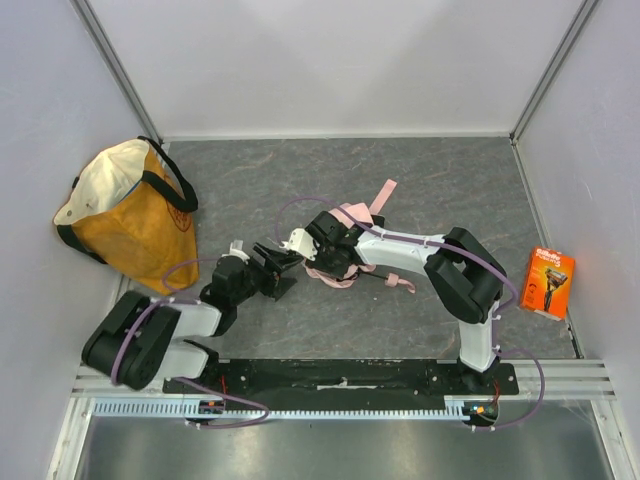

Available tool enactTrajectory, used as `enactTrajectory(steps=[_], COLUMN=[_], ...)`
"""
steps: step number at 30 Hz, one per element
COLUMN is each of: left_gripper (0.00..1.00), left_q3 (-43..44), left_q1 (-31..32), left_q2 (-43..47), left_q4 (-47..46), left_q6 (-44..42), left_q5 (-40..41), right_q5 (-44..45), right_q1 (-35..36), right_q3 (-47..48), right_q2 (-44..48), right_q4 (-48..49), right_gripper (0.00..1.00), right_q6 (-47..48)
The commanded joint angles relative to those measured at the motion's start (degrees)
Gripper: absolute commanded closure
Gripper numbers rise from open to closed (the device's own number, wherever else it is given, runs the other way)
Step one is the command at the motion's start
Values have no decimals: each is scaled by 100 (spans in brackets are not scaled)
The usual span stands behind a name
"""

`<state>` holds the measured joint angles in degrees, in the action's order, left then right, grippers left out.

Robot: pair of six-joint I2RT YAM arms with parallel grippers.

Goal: Put away the umbrella

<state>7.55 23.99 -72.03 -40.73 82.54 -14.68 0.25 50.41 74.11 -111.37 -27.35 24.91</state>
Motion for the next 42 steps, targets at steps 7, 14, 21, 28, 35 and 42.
enactTrajectory(steps=[7, 14, 21, 28, 35, 42], left_gripper=[9, 8, 12, 19, 59, 84], left_q3=[404, 704, 1055, 1415, 1100, 933], left_q1=[-175, -123, 71, 308, 370, 352], left_q2=[-2946, -3696, -3546, -3652, -3370, -3835], left_q4=[-4616, -5358, -4576, -4313, -4153, -4557], left_q6=[279, 35, -599, -854, -1231, -1136], left_q5=[-1396, -1705, -1696, -1539, -959, -888], right_q5=[-1572, -1625, -1625, -1598, -1625, -1484], right_q1=[153, 144, 144, 144, 162, 153], right_q3=[-397, -388, -309, -283, -300, -581], right_q2=[-552, -500, -429, -464, -307, -87], right_q4=[-727, -736, -763, -763, -596, -235], right_gripper=[99, 100, 100, 100, 92, 68], right_q6=[-434, -416, -416, -381, -504, -724])
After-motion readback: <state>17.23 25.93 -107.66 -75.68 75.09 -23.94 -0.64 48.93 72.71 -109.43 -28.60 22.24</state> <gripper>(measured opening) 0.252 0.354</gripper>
